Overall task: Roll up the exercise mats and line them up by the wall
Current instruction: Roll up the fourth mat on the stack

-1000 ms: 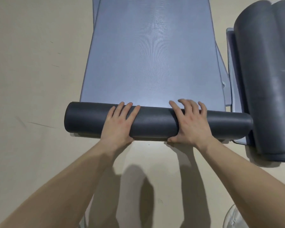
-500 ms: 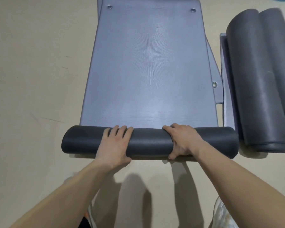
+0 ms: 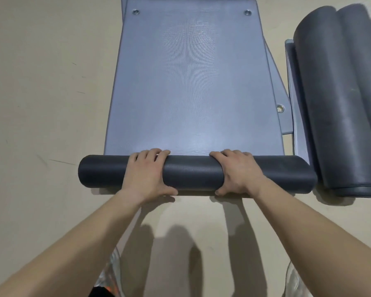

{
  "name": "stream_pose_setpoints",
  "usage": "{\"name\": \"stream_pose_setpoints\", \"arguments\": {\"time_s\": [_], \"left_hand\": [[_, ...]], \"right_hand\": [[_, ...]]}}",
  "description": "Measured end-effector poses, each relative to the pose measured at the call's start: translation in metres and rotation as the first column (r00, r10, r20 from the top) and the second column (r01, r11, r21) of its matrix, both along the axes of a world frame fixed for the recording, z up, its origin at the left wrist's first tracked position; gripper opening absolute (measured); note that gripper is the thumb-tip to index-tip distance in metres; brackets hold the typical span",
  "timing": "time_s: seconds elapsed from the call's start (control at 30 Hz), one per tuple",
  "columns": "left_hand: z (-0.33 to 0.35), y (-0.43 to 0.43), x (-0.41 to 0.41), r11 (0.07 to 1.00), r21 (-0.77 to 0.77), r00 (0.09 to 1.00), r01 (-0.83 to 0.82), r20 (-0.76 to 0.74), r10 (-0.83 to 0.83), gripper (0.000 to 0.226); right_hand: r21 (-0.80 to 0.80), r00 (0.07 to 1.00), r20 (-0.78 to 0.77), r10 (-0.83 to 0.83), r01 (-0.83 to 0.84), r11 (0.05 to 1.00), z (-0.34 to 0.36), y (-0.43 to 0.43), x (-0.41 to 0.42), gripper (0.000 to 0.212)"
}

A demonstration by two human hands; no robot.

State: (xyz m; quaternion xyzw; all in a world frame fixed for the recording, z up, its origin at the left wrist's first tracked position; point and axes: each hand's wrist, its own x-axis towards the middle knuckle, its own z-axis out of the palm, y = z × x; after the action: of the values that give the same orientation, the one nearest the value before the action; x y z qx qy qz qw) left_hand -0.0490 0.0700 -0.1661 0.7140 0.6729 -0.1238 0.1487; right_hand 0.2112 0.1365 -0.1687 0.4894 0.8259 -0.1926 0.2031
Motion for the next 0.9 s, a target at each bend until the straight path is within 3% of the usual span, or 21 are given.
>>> {"name": "stream_pose_setpoints", "arguments": {"time_s": [0.07,0.2,0.27,0.37,0.5,0.63,0.73,0.9], "left_hand": [[-0.006,-0.007,0.000,0.997,0.073,0.999,0.027,-0.022,-0.026,0.117],[-0.003,0.038,-0.014,0.997,-0.055,0.994,0.054,0.094,-0.048,0.114],[-0.002,0.053,-0.018,0.992,-0.115,0.990,0.060,0.133,-0.045,0.117],[-0.010,0.046,-0.019,0.999,-0.045,0.995,-0.006,0.100,0.011,0.129],[-0.031,0.028,-0.020,0.995,0.069,0.996,0.078,-0.047,-0.074,0.142],[-0.035,0.064,-0.029,0.996,0.068,0.998,0.063,0.025,-0.065,0.135],[-0.036,0.071,-0.030,0.996,0.032,0.996,0.079,0.049,-0.081,0.135],[-0.025,0.060,-0.023,0.989,0.035,0.990,0.140,-0.019,-0.140,0.128]], "right_hand": [[-0.020,1.000,-0.002,0.008,-0.008,1.000,0.004,0.007,-0.003,0.117],[0.354,0.999,-0.048,-0.008,0.025,0.935,-0.010,-0.025,0.006,0.123],[0.425,0.999,-0.034,0.002,0.013,0.905,-0.018,-0.032,0.008,0.129],[0.345,1.000,0.002,0.005,-0.005,0.939,-0.014,0.003,-0.001,0.123],[0.195,0.997,0.026,0.066,-0.070,0.978,-0.006,0.051,-0.008,0.123],[0.378,0.998,-0.002,0.059,-0.054,0.924,-0.020,0.033,-0.003,0.134],[0.443,0.997,0.029,0.072,-0.077,0.893,-0.033,0.031,-0.003,0.127],[0.301,0.986,0.112,0.120,-0.149,0.942,-0.014,0.049,-0.009,0.113]]}}
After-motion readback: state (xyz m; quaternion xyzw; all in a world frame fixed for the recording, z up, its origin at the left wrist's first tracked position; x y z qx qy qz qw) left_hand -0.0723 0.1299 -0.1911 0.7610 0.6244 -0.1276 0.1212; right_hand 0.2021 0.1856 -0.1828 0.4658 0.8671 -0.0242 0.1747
